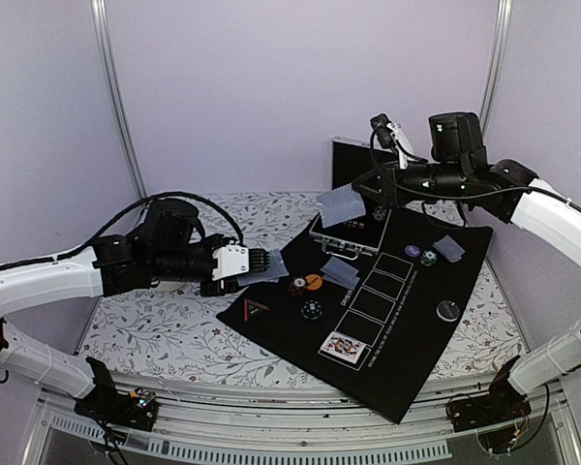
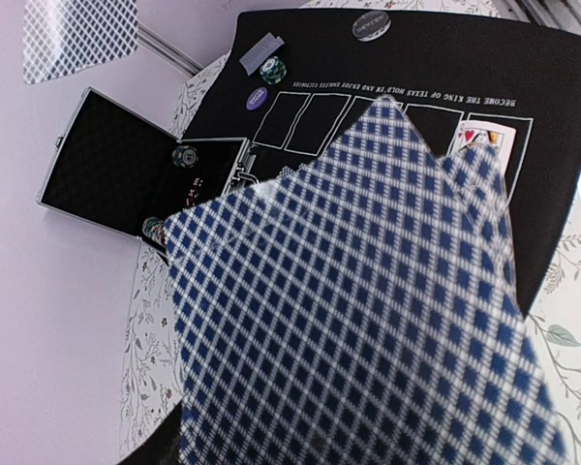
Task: Distribute texas hold em gaming equipment
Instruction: Flop the poker card in the community card area.
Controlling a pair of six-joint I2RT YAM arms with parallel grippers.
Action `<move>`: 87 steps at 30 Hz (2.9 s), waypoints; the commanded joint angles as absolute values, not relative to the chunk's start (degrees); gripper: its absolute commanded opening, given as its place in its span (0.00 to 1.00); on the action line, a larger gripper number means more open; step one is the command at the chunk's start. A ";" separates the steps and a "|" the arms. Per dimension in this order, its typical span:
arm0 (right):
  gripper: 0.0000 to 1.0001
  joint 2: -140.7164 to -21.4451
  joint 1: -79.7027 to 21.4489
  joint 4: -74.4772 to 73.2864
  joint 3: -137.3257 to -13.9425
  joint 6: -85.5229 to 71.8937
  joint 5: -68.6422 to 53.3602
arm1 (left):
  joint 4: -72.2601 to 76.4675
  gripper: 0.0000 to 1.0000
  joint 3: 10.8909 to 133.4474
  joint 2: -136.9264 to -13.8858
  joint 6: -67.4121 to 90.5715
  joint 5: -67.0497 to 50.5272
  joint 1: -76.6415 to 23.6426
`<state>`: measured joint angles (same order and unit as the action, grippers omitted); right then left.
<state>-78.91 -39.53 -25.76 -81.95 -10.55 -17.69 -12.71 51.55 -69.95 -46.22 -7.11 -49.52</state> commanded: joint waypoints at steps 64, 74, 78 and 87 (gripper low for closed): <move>0.02 -83.20 -48.02 -16.97 -39.07 83.68 -11.05 | -11.92 0.48 50.45 -68.70 -46.24 -8.15 -50.27; 0.12 -82.17 -48.04 -16.82 -38.06 85.25 -9.13 | -11.95 0.48 50.36 -68.55 -46.36 -8.04 -50.21; 0.30 -80.06 -48.02 -17.70 -37.65 86.22 -7.92 | -11.91 0.48 50.36 -68.59 -46.32 -8.04 -50.21; 0.55 -71.90 -46.99 -6.78 -42.89 63.82 -13.53 | -12.16 0.48 50.36 -68.69 -46.41 -8.00 -50.25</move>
<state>-76.01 -47.64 -15.88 -38.22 81.47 -9.26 -12.71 50.83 -69.76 -46.26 -7.27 -49.52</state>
